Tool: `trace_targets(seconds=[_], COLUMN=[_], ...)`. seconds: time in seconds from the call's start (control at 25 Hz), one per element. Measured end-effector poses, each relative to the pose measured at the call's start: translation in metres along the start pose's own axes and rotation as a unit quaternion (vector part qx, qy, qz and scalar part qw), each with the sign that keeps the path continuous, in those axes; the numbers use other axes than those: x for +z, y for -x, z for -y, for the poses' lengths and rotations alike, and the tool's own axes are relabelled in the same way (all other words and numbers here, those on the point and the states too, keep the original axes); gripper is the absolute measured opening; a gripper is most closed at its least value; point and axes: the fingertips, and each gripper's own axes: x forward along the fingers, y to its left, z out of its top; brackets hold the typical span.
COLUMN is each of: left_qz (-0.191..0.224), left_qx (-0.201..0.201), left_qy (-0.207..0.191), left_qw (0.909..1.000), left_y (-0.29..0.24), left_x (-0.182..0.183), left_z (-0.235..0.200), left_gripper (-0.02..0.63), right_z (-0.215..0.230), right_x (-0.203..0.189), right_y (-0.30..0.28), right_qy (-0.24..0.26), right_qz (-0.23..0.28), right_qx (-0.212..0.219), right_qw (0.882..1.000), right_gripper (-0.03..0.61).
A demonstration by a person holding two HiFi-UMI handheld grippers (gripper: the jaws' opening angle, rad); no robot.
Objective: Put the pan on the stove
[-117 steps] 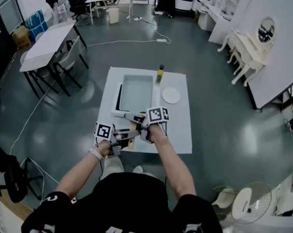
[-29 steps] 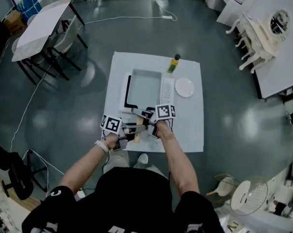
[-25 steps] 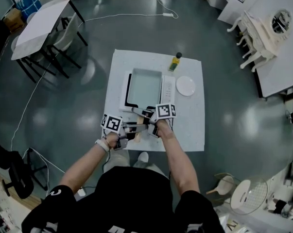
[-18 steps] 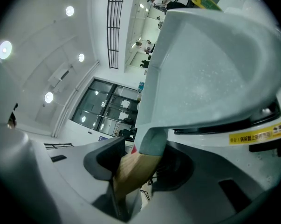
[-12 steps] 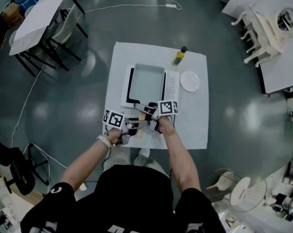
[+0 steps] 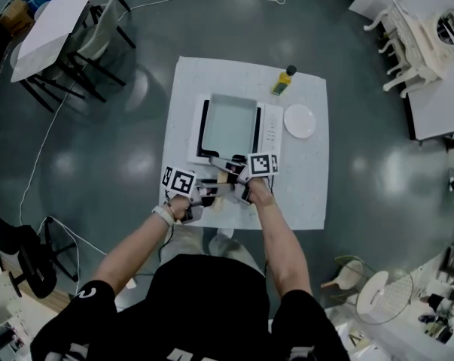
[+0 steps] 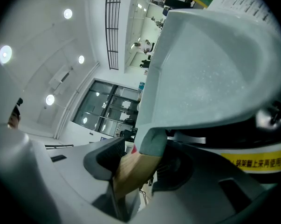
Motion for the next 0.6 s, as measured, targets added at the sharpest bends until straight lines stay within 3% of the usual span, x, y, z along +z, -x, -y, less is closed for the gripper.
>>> trace_targets(seconds=[0.12, 0.28, 0.4, 0.6], left_qz=[-0.002, -0.002, -0.003, 0.000], left_qx=[0.007, -0.002, 0.007, 0.008], left_qy=[0.001, 0.005, 0.007, 0.028], left_qw=[1.0000, 1.0000, 1.0000, 0.9996], left_y=[-0.001, -0.005, -0.006, -0.008], left_x=[0.001, 0.004, 0.005, 0.001], left_z=[-0.008, -0.010, -0.016, -0.024], left_gripper=[0.118, 0.117, 0.117, 0.121], right_z=[-0.009, 0.012, 0.000, 0.028], right_x=[0.004, 0.003, 0.009, 0.000], right_y=[-0.007, -0.001, -0.007, 0.001], right_qy=[0.011, -0.007, 0.017, -0.017], right_qz=[0.004, 0.003, 0.007, -0.004], right_qx=[0.052, 0.008, 0.061, -0.012], right_qw=[0.999, 1.000, 0.998, 1.000], right_gripper=[0.175, 0.176, 0.175, 0.171])
